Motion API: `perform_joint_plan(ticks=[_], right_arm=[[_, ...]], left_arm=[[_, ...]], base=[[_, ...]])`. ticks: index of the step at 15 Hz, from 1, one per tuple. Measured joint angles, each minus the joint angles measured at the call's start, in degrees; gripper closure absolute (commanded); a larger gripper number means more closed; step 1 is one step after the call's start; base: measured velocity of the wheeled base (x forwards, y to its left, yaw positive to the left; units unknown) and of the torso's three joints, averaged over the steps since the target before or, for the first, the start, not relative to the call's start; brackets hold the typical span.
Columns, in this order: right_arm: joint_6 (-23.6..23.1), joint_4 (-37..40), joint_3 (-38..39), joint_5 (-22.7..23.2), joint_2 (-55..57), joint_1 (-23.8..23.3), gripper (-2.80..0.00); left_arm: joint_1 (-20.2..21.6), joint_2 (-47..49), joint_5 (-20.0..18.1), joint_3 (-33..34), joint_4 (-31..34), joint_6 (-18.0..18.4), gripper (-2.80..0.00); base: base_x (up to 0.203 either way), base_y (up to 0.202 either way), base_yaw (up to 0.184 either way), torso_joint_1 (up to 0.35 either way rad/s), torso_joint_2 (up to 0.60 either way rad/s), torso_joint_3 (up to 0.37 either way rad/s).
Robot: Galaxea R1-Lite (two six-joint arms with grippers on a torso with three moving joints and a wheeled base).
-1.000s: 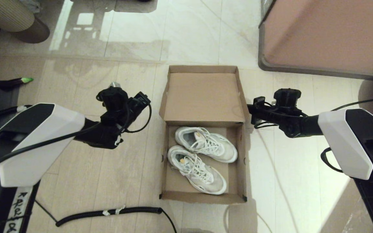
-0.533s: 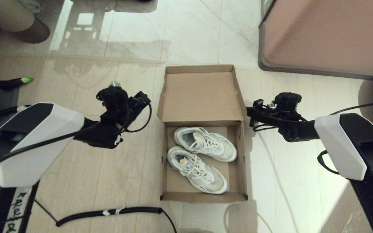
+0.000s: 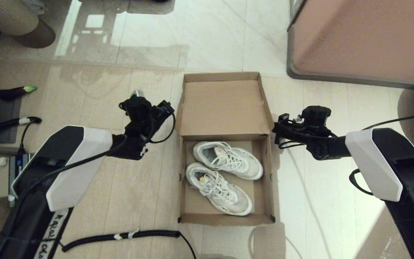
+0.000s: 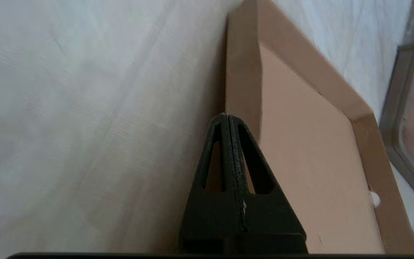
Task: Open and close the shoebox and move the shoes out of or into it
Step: Close the shoe box
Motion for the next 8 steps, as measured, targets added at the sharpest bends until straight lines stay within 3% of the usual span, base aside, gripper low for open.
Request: perform_joint_plan(ticks=[2,8], right_arm=[[-0.02,-0.02,-0.04,0.15,0.15,0.05,0.00],[0.28,-2.93,-0.04,4.10,0.59,-0.59,0.00]], left_arm=[[-1.52,1.06,0.02,-0.69,0.30,-2.91,0.00],[-4.70,2.30,0.03,-0.96,0.16,-4.16,0.00]], base=[[0.000,0.000,0.000,0.000,0.00,0.000],[0.000,0.000,0.000,0.000,0.00,0.000]])
